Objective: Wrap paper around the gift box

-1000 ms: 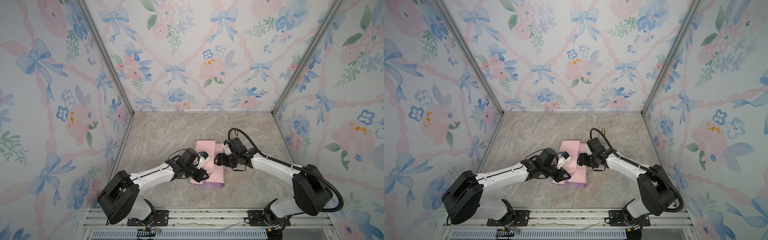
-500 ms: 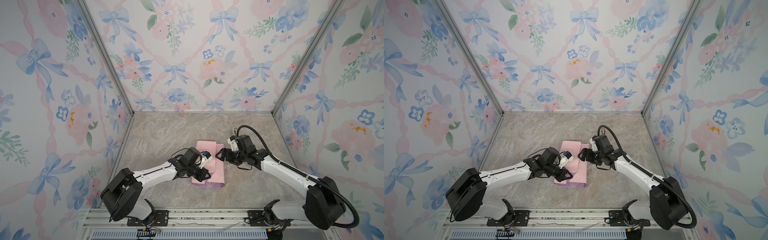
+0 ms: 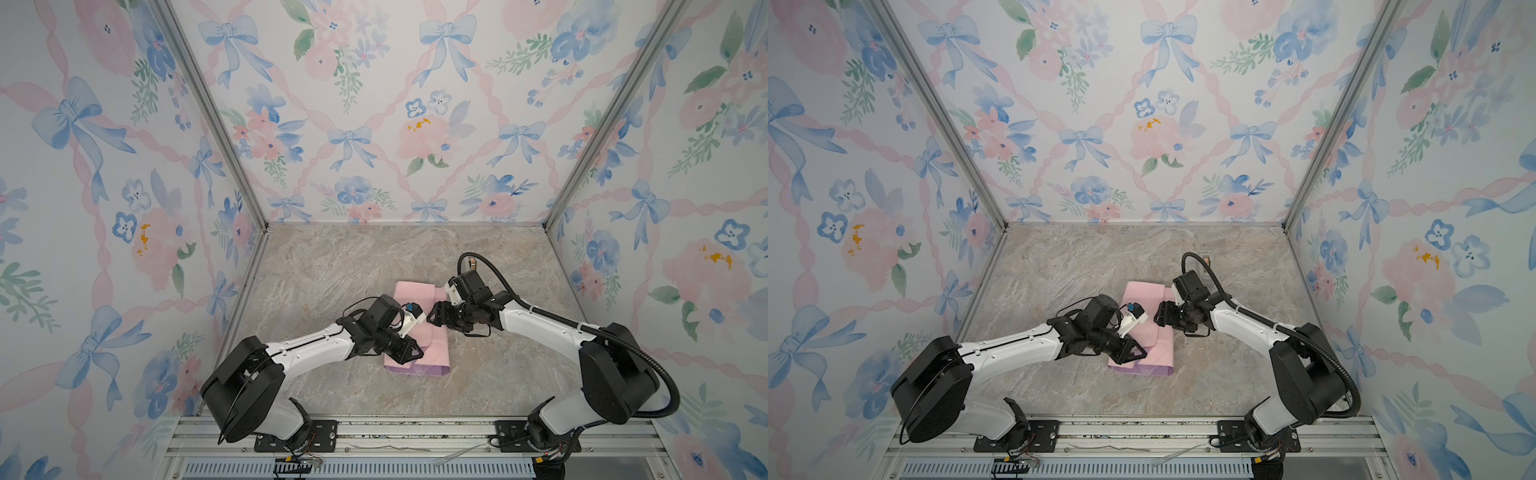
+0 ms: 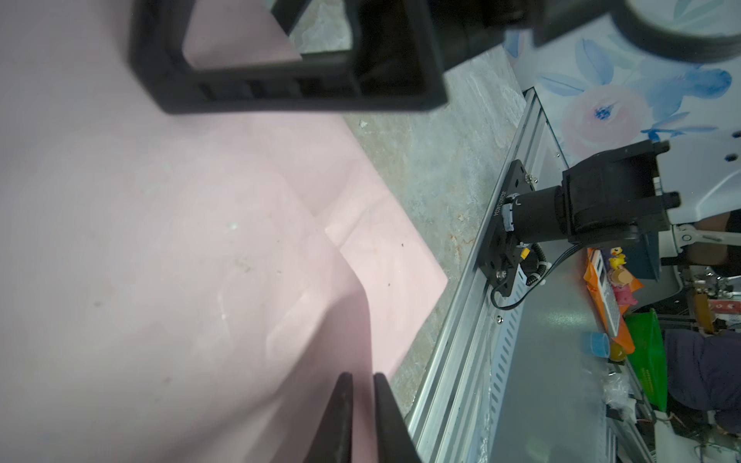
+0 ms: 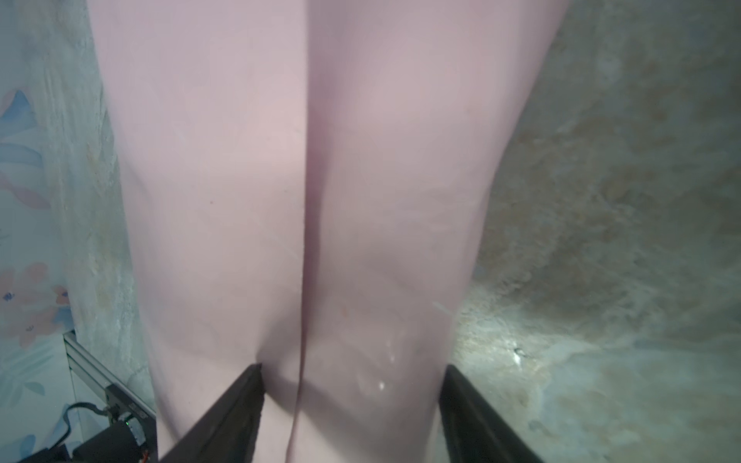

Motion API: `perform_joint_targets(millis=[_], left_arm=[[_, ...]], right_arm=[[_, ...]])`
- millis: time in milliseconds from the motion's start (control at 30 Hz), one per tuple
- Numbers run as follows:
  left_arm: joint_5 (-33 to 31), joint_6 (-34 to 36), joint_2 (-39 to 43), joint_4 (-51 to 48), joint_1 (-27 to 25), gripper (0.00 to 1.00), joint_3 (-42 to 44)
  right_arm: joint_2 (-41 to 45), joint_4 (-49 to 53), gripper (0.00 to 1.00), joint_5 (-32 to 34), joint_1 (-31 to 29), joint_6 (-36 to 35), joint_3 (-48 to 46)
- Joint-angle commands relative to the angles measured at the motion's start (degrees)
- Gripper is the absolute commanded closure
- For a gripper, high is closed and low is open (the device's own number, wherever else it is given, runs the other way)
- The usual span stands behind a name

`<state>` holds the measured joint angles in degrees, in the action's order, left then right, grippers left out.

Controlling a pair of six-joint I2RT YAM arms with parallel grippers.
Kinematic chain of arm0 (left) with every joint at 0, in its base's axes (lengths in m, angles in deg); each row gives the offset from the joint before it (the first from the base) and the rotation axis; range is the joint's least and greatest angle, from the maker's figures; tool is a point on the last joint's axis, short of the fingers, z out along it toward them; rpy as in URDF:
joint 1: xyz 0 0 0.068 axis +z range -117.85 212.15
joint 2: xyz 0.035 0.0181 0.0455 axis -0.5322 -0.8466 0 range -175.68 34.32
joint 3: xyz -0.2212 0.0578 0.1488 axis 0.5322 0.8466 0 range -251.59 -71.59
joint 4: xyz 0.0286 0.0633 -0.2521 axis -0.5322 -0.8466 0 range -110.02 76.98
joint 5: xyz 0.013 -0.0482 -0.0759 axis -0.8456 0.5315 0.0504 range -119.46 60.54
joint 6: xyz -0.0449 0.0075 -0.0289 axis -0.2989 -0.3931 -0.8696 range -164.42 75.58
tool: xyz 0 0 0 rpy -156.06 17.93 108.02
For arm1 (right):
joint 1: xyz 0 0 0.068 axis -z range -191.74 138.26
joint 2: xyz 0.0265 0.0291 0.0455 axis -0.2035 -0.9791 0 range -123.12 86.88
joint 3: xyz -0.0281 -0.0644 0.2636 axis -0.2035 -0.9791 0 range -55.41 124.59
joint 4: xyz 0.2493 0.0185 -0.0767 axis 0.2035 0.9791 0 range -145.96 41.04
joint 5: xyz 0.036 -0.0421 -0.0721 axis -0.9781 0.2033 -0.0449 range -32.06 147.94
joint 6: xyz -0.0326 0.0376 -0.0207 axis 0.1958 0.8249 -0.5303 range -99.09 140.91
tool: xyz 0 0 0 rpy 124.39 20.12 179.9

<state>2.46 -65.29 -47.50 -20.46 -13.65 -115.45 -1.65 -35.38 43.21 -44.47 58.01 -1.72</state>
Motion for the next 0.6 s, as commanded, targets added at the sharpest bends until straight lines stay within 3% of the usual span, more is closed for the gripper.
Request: perform_joint_targets(millis=[0, 200, 300, 433, 567], left_arm=[[-2.0, -1.1, 4.33, -0.57, -0.28, 0.69, -1.33], [-7.04, -8.43, 11.75, -1.12, 2.09, 0.41, -0.81], [-14.4, -15.32, 14.44, -2.77, 6.28, 0.39, 0.25], [-18.97, -20.39, 14.56, -2.89, 12.5, 0.38, 4.02], [-18.47, -20.97, 9.82, -2.77, 13.38, 0.36, 3.07]], right_arm=[[-1.36, 2.08, 0.4, 3.28, -0.49, -0.85, 0.71], [-1.58, 0.79, 0.47, 3.26, -0.63, -0.44, -0.5], [-0.98, 0.92, 0.47, 3.12, -0.67, -0.46, -0.45], [-0.03, 0.64, 0.46, 2.48, -0.84, -0.21, -0.43], [0.38, 0.31, 0.45, 2.06, -1.11, 0.33, -0.34]])
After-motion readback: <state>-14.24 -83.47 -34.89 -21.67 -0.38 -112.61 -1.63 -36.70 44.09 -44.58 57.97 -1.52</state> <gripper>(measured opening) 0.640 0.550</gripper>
